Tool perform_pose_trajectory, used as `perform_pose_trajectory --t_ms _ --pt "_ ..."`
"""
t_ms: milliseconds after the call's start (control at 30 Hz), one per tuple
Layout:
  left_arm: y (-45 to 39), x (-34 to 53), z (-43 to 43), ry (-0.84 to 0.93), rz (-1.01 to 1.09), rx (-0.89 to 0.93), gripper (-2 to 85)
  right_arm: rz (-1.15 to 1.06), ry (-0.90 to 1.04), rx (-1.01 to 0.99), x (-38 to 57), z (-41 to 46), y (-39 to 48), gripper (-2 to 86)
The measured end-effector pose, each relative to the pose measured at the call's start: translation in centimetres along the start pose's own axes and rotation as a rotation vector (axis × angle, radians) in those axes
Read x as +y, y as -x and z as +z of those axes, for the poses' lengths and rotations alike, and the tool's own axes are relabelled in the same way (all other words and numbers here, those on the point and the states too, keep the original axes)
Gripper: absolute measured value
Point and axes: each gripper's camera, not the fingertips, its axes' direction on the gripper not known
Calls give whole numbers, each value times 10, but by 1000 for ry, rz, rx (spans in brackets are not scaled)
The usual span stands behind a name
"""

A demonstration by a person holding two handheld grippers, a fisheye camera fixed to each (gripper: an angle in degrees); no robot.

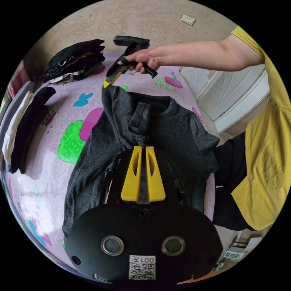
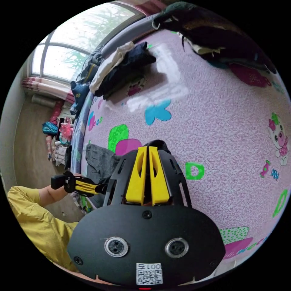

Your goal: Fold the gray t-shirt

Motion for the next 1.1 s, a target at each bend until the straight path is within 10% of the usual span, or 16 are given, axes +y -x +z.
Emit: perform_pose_trajectory --t_ms 467,667,1100 --pt "-18 3 7 52 -61 -96 50 182 -110 -43 67 -27 -37 56" --pt "-26 3 2 44 -71 -100 44 -81 -59 -342 122 -21 15 61" --pt "-39 -3 -21 41 -67 -108 15 -449 219 -233 174 39 88 11"
